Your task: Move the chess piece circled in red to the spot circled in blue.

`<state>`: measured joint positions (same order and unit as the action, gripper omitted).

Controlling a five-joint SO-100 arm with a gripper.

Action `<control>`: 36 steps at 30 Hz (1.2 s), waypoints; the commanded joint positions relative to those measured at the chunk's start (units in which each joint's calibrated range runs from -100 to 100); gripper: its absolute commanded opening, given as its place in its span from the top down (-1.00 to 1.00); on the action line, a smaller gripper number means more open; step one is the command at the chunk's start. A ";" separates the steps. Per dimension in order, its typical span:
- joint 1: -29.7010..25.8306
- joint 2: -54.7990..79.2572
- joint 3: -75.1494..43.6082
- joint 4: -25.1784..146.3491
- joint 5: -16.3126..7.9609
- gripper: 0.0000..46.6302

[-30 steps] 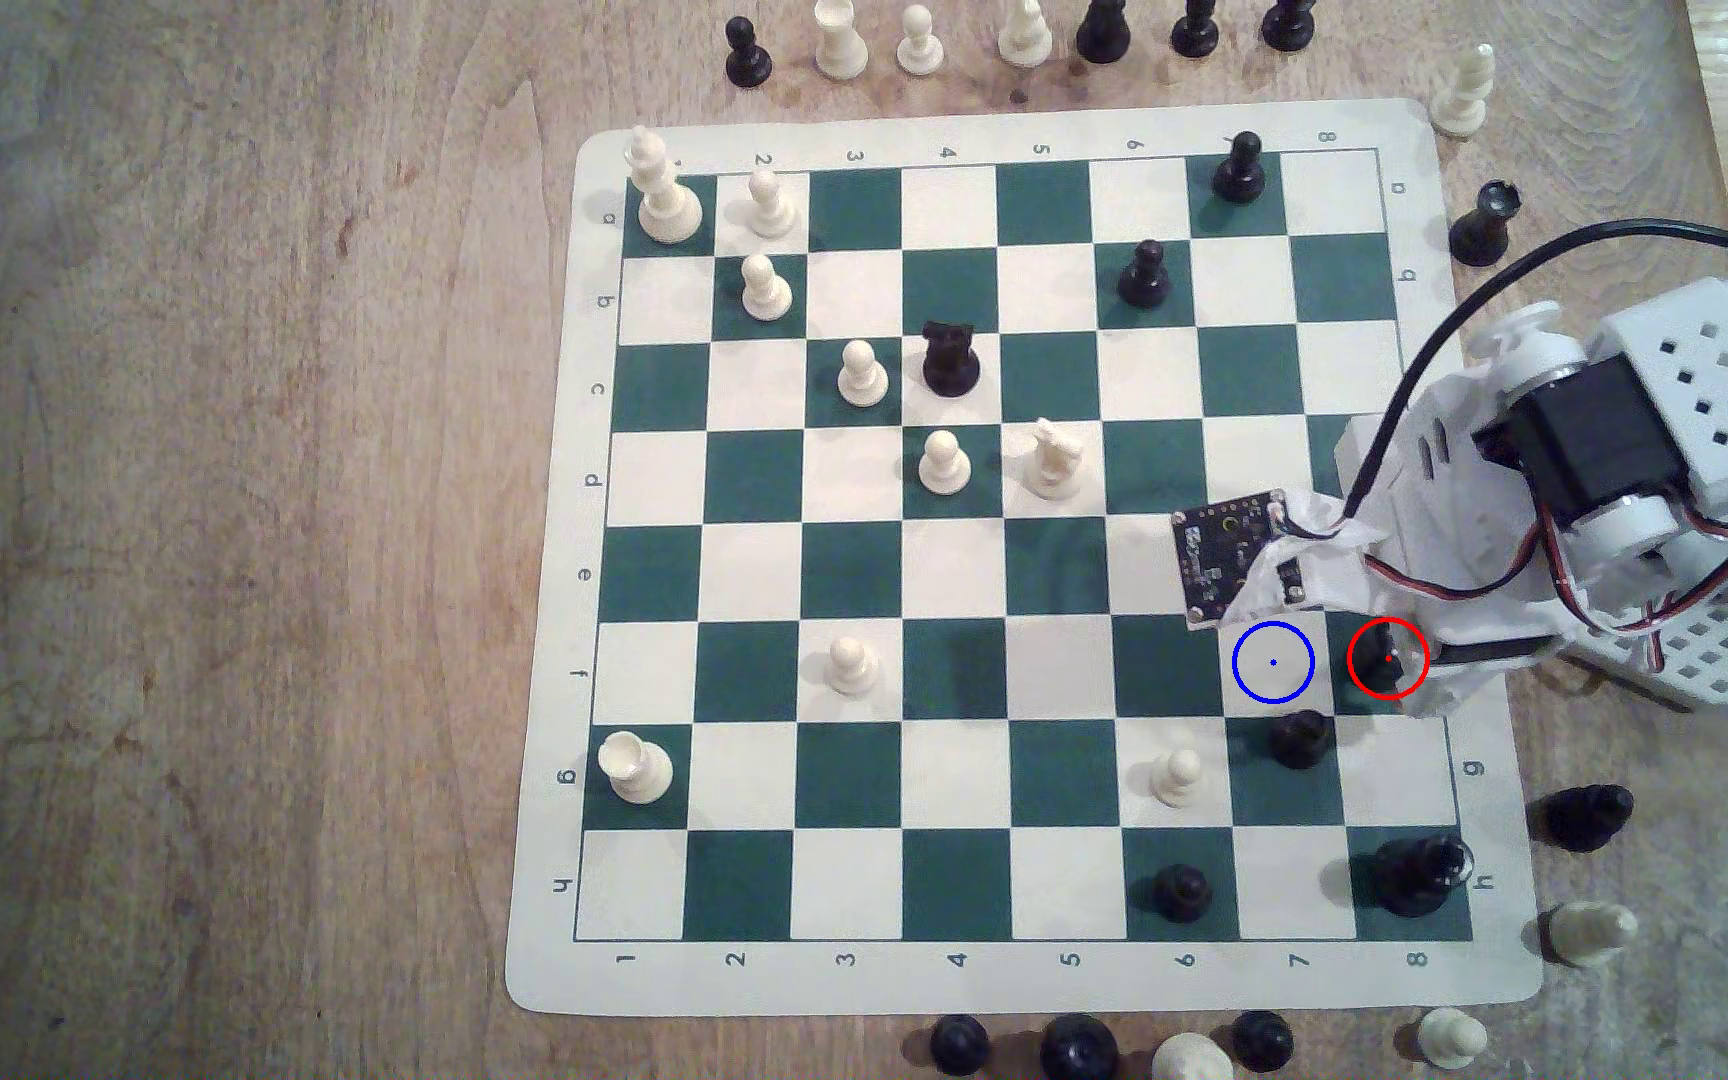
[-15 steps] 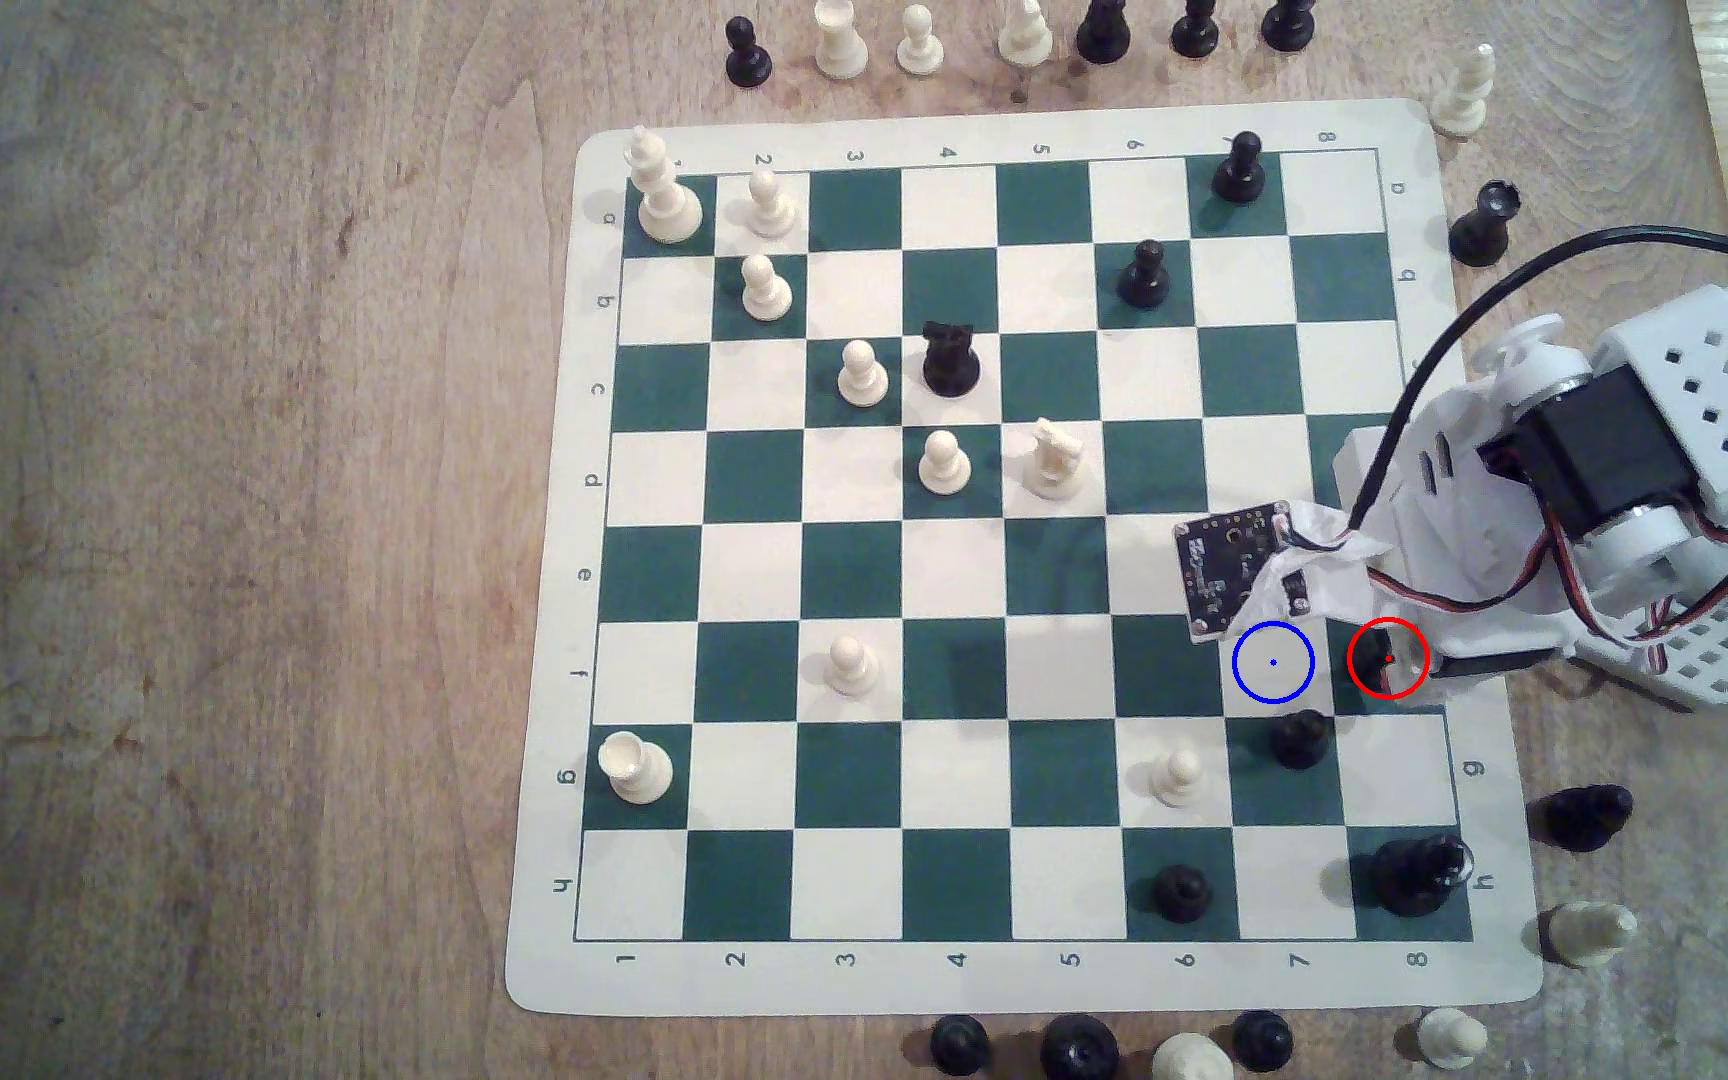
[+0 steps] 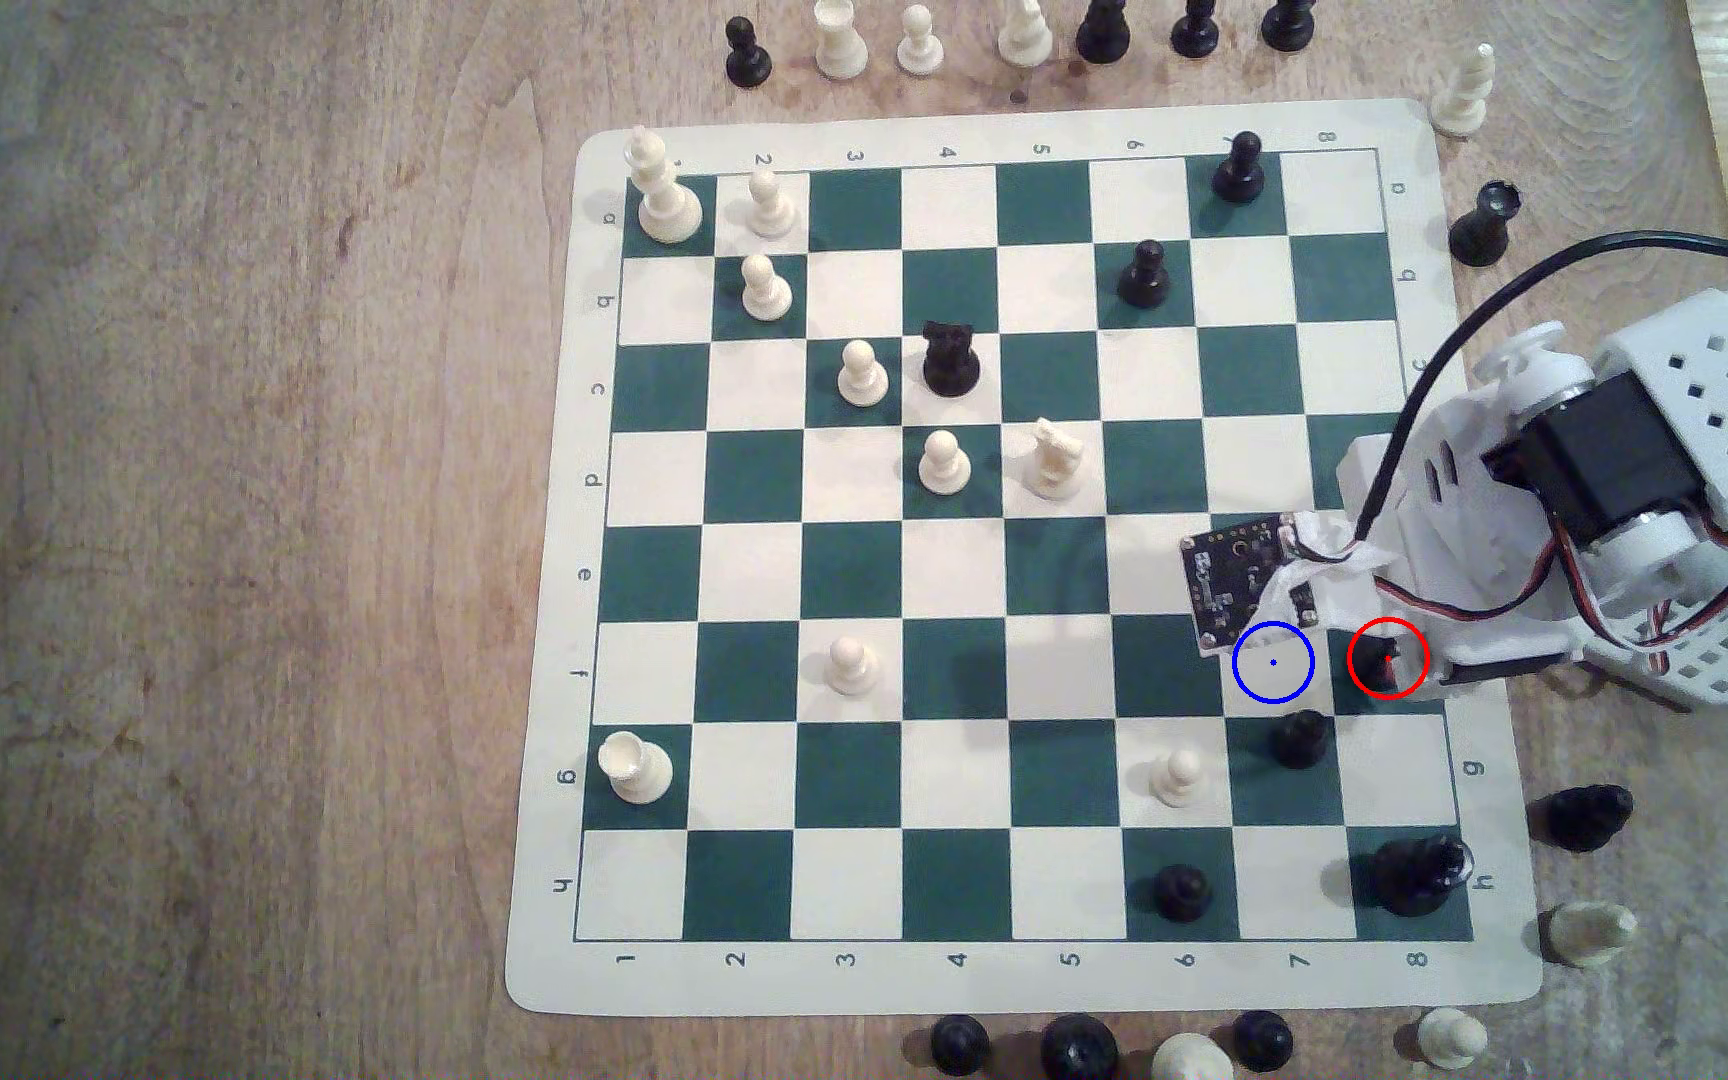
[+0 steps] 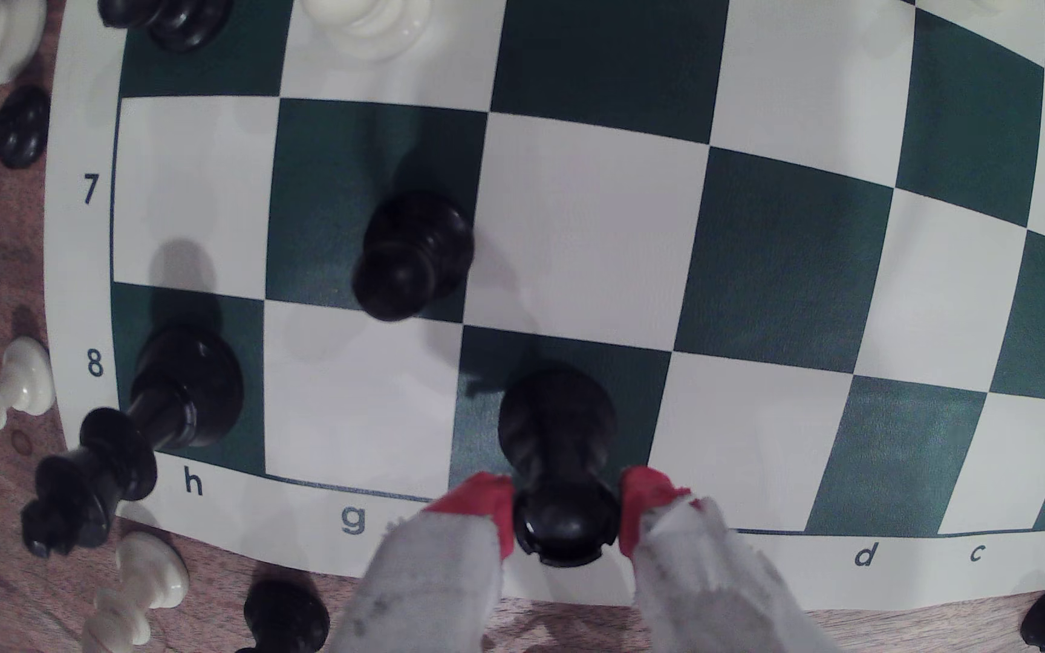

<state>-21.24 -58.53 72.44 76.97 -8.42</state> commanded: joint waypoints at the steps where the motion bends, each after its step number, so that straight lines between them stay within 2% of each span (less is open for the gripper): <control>1: -0.78 -0.47 -1.36 1.00 -0.49 0.79; 8: -0.70 -1.58 -5.44 5.01 -0.68 0.99; 15: -0.39 2.67 -14.96 9.84 -0.49 0.99; 20: 1.49 8.95 -20.76 7.55 0.54 0.99; 29: 6.65 18.54 -23.84 0.51 2.74 0.99; 36: 7.43 22.96 -24.02 -3.92 2.98 0.99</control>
<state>-14.16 -36.66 52.91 74.82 -5.64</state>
